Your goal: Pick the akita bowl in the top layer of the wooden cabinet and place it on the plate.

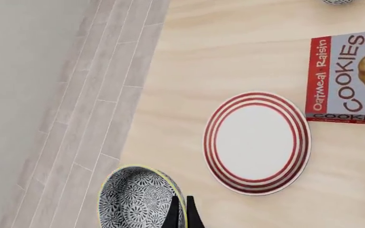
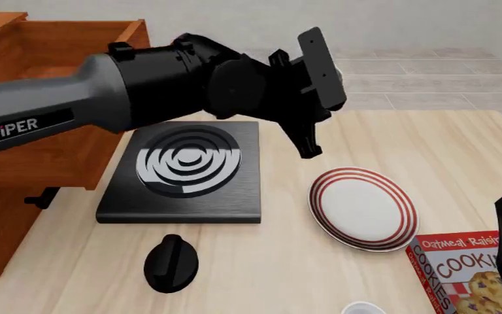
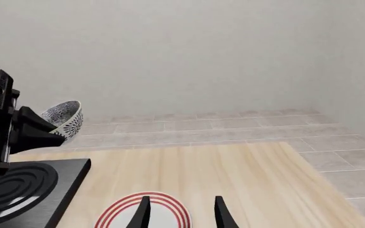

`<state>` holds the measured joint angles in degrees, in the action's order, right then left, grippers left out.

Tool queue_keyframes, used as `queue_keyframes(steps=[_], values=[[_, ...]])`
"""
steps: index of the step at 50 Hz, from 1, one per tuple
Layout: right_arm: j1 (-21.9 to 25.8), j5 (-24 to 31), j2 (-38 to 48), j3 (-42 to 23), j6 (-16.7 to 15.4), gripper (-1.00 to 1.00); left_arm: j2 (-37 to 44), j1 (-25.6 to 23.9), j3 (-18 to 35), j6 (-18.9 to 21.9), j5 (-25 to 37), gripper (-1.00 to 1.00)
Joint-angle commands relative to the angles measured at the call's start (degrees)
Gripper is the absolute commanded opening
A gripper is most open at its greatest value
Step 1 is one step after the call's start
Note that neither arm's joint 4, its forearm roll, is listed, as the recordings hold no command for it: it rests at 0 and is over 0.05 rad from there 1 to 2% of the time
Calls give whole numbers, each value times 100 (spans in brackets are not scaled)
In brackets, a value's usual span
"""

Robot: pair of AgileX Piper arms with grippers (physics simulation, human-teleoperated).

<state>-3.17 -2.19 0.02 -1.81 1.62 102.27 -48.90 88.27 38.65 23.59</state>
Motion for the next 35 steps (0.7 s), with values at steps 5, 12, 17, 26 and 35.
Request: queue_keyframes(steps=[5,12,17,26,35], values=[[-7,1,0,6,12,100,418,-265,377,-55,63,-100],[-23,-1,0,3,28,100,536,-349,490,-83,93,-100],[-21,4,0,-2,32,100,595,-411,530,-101,78,-100],[-9,6,0,4,24,100,773,-478,740,-240,164,-100],[-14,8,0,10,32,100,1008,-612,1006,-477,263,-100]])
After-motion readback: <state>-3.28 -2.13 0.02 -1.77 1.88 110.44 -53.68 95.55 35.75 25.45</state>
